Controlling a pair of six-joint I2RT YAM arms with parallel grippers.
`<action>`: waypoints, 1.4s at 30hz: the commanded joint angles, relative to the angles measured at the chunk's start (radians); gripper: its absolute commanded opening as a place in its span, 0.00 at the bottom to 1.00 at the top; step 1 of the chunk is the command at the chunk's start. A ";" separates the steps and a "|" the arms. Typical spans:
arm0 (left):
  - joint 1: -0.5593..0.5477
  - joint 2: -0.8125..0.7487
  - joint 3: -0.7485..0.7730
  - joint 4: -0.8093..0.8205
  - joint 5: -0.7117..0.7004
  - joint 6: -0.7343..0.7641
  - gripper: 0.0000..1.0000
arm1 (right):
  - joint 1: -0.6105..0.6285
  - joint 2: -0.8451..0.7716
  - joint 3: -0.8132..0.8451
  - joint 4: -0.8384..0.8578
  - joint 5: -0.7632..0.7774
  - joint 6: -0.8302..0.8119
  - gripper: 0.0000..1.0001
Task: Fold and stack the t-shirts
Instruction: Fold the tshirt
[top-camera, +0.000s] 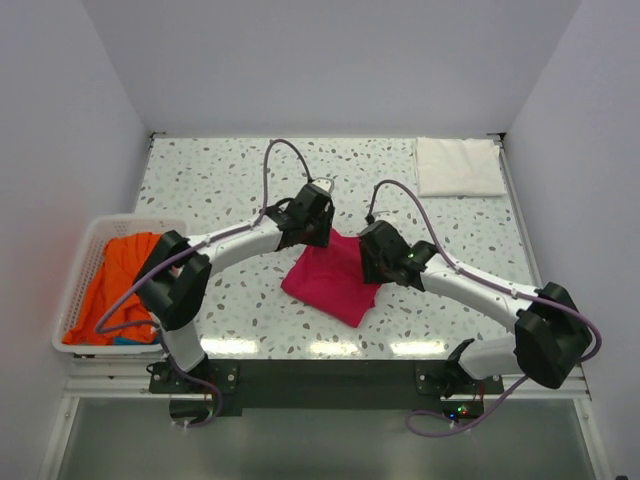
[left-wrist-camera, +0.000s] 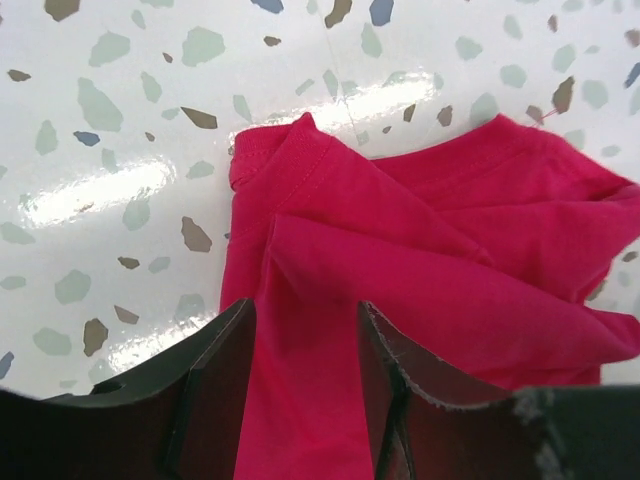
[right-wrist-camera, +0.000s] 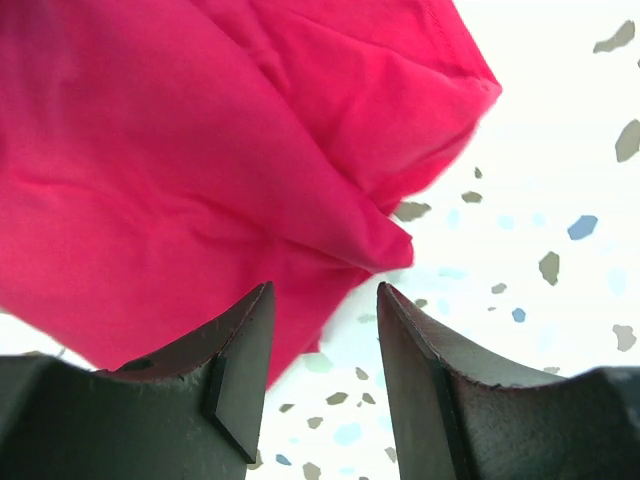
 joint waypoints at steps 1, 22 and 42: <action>0.001 0.068 0.083 -0.053 0.018 0.084 0.50 | -0.008 -0.032 -0.026 -0.014 0.076 0.006 0.49; 0.019 0.200 0.170 -0.027 0.010 0.059 0.52 | -0.106 0.080 -0.143 0.233 -0.010 -0.040 0.40; 0.052 0.167 0.158 0.044 0.030 0.013 0.02 | -0.163 -0.006 -0.167 0.268 -0.052 -0.048 0.09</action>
